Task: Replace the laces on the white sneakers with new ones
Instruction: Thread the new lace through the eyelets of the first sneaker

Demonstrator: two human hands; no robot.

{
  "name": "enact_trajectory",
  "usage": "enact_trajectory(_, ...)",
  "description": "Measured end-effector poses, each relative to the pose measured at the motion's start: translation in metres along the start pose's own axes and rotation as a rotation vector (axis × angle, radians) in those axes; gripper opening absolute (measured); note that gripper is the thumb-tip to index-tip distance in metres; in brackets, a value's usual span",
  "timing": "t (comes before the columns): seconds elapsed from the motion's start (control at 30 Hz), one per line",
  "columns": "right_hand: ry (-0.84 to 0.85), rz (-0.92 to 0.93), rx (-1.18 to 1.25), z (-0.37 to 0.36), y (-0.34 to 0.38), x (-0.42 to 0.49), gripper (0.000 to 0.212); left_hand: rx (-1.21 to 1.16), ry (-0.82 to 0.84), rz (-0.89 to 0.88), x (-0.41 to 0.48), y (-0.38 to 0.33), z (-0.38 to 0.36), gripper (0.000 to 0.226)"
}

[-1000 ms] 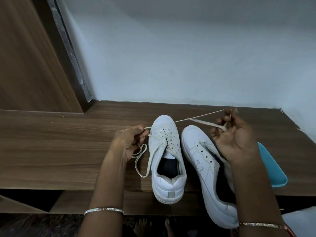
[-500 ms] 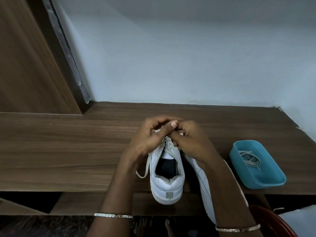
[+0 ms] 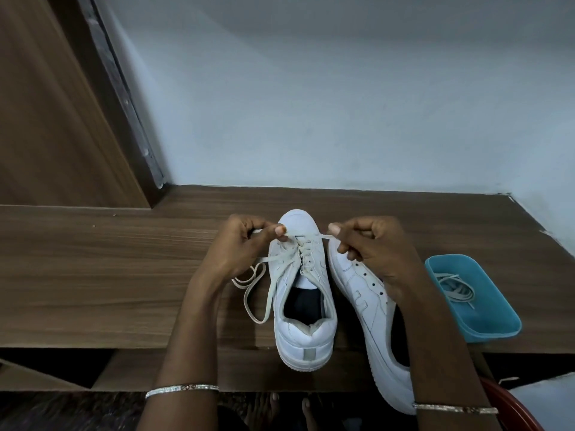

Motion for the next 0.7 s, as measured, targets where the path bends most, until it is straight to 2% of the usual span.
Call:
enact_trajectory(0.1, -0.010, 0.015, -0.017, 0.008, -0.001, -0.001, 0.005, -0.042, -0.043, 0.021, 0.000, 0.008, 0.005, 0.047)
enact_trajectory(0.27, -0.059, 0.090, 0.022, 0.012, 0.004, -0.003, 0.014, -0.071, -0.047, 0.078, 0.000, 0.016, 0.004, 0.059)
enact_trajectory(0.33, -0.093, 0.109, 0.034, 0.013, 0.007, -0.004, 0.014, -0.054, -0.052, 0.076, 0.000, 0.017, 0.004, 0.050)
enact_trajectory(0.43, -0.109, 0.123, 0.027, 0.012, 0.009, -0.004, 0.014, 0.042, -0.138, 0.026, 0.000, 0.005, 0.006, 0.023)
enact_trajectory(0.5, -0.082, 0.138, -0.010, 0.004, 0.012, -0.002, 0.014, 0.068, -0.166, -0.012, 0.001, -0.008, 0.003, 0.021)
enact_trajectory(0.57, -0.051, 0.176, -0.108, -0.007, 0.018, 0.000, 0.014, 0.100, -0.105, -0.059, 0.003, -0.024, -0.008, 0.024)
enact_trajectory(0.7, 0.020, 0.289, -0.285, -0.034, 0.032, 0.002, 0.015, -0.043, 0.062, -0.099, 0.009, -0.039, -0.031, 0.034)
Point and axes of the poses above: each hand's wrist, its own x-axis towards the middle knuckle, its own z-axis out of the back of the hand, y = z × x, the point moved 8 cm from there along x, towards the middle knuckle, and after that the axes turned 8 degrees about y, right-handed, at the moved point
